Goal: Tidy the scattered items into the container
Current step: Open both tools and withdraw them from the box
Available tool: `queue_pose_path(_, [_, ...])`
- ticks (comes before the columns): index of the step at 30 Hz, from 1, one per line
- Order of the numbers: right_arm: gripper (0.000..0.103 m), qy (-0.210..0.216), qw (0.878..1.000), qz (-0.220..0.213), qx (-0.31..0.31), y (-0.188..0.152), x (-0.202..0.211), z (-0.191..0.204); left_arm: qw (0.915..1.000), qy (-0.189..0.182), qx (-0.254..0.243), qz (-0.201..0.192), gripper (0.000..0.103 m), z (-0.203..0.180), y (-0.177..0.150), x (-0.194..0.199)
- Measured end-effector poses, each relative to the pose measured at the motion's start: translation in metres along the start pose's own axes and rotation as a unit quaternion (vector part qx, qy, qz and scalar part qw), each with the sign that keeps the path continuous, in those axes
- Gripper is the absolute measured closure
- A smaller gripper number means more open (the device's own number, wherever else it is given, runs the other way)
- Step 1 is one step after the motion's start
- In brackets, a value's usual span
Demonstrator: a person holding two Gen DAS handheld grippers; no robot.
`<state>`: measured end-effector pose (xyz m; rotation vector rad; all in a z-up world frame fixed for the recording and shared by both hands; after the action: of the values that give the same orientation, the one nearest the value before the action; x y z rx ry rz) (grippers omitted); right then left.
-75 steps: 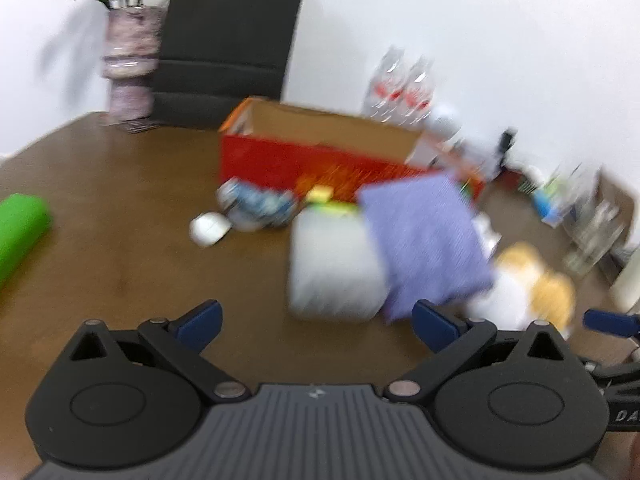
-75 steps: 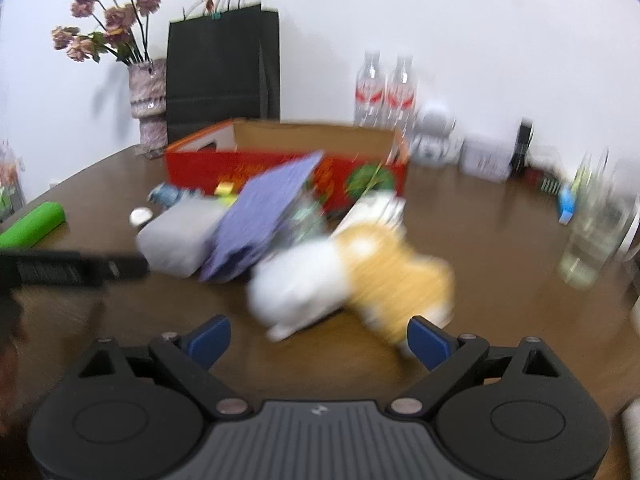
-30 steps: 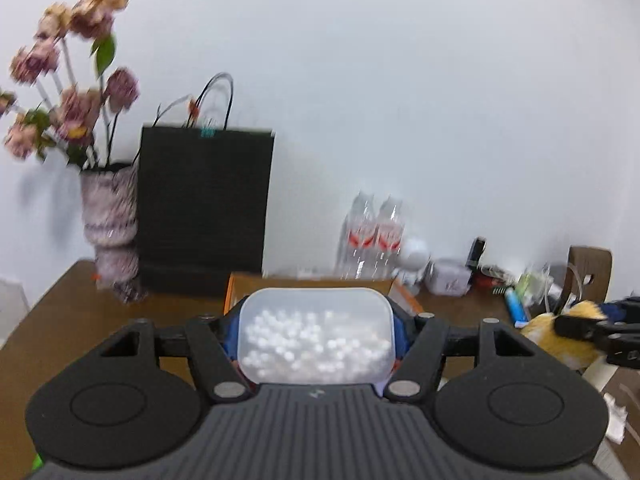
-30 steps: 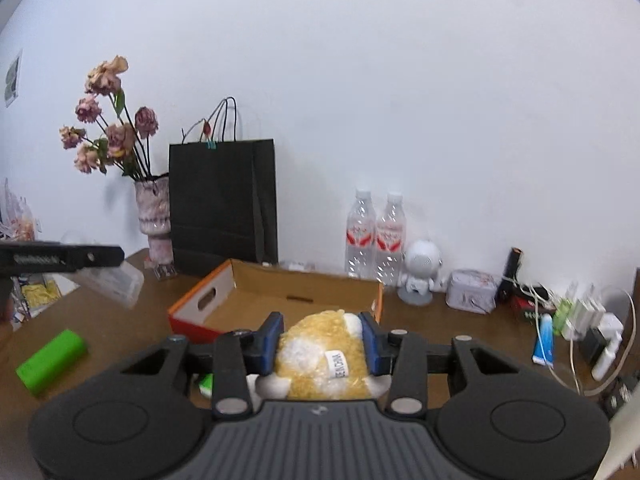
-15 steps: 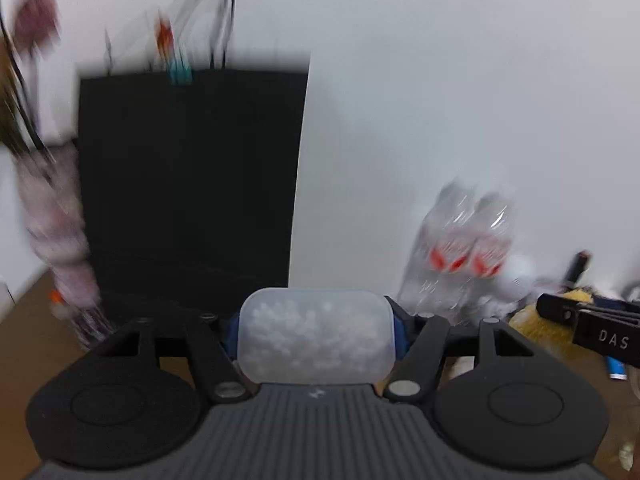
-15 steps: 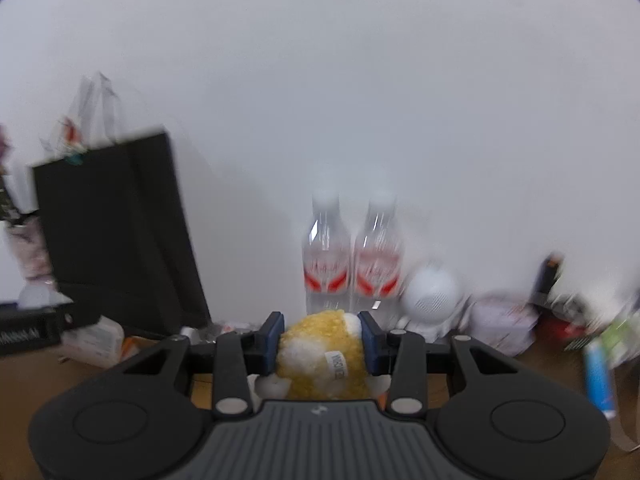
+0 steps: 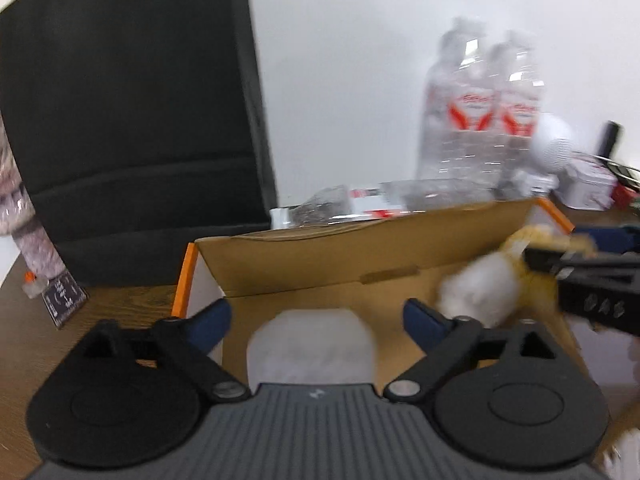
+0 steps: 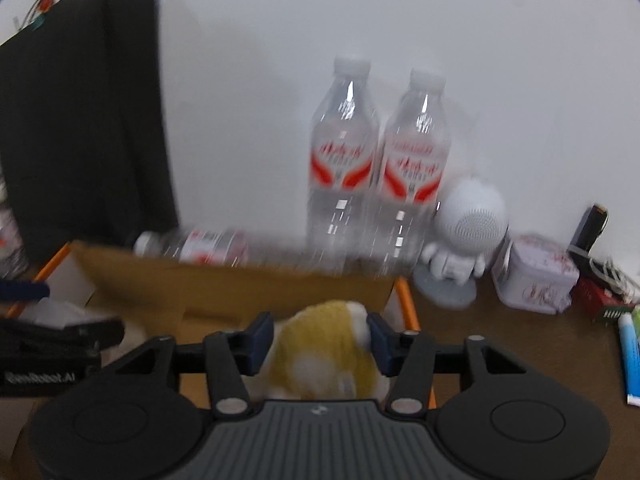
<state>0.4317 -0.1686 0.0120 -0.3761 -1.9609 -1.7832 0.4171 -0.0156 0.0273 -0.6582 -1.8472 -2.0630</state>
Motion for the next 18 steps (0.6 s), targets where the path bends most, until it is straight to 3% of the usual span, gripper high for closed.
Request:
queue_pose_path(2, [0.038, 0.017, 0.999, 0.033, -0.005, -0.006, 0.014, 0.000, 0.9999, 0.000, -0.005, 0.012, 0.004, 0.003, -0.001, 0.016])
queue_pose_path(5, [0.038, 0.041, 0.997, 0.054, -0.033, -0.006, 0.037, -0.004, 0.9994, 0.010, -0.008, 0.034, 0.003, 0.008, -0.002, 0.037])
queue_pose_path(10, [0.035, 0.063, 0.992, 0.094, -0.048, -0.010, 0.069, -0.004, 0.9963, 0.009, 0.038, 0.077, 0.003, 0.019, -0.005, 0.069])
queue_pose_path(14, [0.035, 0.064, 0.992, 0.093, -0.050, -0.023, 0.100, 0.000, 0.9977, 0.008, 0.048, 0.046, 0.001, 0.017, -0.012, 0.108])
queue_pose_path(18, [0.029, 0.064, 0.996, 0.037, -0.052, -0.048, 0.166, 0.007, 0.9986, -0.002, 0.051, -0.009, 0.000, 0.011, -0.042, 0.169])
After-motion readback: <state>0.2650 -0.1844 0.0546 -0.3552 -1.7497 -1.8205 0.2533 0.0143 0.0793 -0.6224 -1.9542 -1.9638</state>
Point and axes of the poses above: each gripper's, at about its wrist camera, not at the fingertips, and x roughly against the way its jaws point, z to its left, y to its top, the point moved 10 cm from there along -x, roughly the way its jaws point, and after that the axes turned 11 degrees about -z, right-handed, at the moved point
